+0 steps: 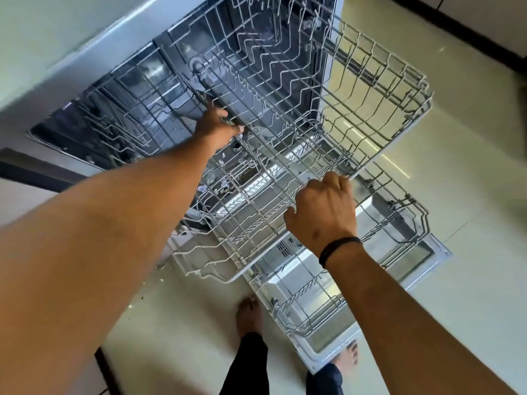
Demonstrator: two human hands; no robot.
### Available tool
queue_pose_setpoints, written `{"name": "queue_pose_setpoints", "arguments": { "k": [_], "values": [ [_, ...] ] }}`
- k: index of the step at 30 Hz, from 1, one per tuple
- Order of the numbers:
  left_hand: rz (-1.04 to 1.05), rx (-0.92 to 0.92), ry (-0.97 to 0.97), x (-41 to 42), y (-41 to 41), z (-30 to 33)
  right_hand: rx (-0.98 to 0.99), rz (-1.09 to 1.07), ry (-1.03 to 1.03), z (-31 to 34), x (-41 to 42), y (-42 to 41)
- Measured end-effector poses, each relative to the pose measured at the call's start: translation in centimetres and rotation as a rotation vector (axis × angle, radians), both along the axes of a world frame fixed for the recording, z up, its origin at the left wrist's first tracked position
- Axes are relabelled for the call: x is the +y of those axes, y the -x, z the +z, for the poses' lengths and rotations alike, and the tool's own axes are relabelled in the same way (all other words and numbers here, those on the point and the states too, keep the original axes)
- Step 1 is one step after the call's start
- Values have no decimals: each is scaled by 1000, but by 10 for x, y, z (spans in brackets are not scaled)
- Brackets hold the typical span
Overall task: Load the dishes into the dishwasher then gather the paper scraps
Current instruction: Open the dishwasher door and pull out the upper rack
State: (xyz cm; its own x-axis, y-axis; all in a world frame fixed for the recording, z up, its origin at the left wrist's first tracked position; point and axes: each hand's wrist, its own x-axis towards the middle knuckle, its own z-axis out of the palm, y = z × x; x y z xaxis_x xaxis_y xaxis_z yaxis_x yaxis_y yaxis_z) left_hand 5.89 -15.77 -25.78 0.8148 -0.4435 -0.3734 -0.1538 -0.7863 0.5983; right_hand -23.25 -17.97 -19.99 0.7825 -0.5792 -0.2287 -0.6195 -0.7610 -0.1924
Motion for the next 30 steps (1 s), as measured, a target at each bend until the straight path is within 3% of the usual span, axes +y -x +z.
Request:
{"name": "queue_pose_setpoints", "arguments": {
  "k": [14, 30],
  "values": [
    [56, -72, 47, 4, 24, 2, 130, -5, -62, 4, -4, -1],
    [7, -134, 75, 26, 141, 1, 311, -84, -68, 2, 8, 96]
  ]
}}
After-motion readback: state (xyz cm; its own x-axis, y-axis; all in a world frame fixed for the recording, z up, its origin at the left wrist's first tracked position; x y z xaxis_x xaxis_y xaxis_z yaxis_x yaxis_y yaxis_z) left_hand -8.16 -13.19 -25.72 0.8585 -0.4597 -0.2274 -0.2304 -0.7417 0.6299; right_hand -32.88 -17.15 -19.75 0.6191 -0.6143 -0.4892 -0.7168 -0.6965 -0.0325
